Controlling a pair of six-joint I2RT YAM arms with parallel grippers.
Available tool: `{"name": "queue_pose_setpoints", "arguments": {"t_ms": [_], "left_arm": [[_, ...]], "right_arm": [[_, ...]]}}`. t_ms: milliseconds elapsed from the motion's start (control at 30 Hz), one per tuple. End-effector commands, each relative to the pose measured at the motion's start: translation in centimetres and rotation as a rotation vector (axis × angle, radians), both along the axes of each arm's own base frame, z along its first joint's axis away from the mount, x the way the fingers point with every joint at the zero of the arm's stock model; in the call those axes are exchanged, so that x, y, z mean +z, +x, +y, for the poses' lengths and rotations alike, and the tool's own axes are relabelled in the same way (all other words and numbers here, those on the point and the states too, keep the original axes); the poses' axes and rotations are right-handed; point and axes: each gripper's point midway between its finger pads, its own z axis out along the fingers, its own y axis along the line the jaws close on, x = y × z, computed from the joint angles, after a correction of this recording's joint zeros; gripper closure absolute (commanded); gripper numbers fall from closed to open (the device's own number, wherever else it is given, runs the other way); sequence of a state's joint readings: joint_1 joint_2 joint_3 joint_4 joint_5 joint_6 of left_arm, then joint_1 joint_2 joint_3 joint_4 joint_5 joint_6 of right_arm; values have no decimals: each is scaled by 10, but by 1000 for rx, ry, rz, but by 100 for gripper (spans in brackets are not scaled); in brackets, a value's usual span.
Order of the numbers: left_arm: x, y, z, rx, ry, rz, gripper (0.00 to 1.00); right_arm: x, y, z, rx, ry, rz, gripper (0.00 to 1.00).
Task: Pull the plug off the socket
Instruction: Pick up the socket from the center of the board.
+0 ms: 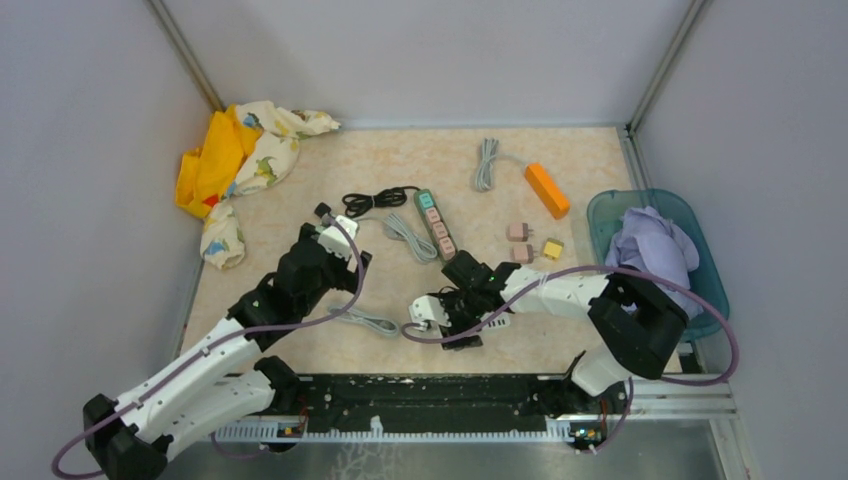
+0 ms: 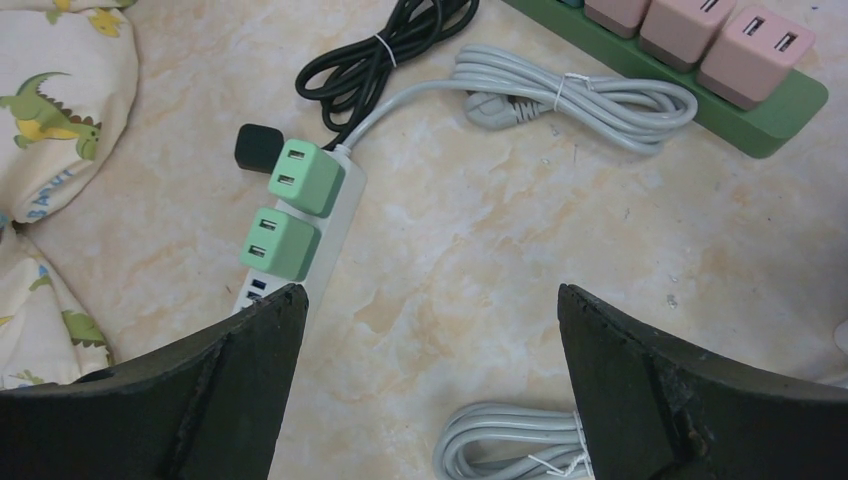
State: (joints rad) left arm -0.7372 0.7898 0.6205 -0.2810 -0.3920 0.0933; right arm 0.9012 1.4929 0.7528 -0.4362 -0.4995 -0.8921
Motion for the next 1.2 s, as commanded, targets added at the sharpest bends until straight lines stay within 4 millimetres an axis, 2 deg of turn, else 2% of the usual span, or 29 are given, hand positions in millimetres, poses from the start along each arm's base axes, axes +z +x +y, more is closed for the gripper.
{"name": "queue_pose_setpoints", "arguments": {"t_ms": [0, 167, 333, 467, 900, 1167], "left_arm": [[7, 3, 8, 17, -8, -43, 0], [7, 4, 9, 14, -7, -41, 0], [9, 5, 11, 18, -15, -44, 0], [10, 6, 13, 20, -20, -48, 0], [11, 6, 12, 8, -34, -45, 0], [15, 5, 12, 2, -48, -56, 0]], "right_arm": [[12, 15, 14, -21, 21, -65, 31], [11, 17, 13, -27, 8, -71, 48], [20, 19, 17, -35, 22, -66, 79], [30, 19, 20, -29, 44, -66, 99], [59, 31, 16, -58, 88, -87, 100], [86, 47, 17, -60, 116, -175, 100]]}}
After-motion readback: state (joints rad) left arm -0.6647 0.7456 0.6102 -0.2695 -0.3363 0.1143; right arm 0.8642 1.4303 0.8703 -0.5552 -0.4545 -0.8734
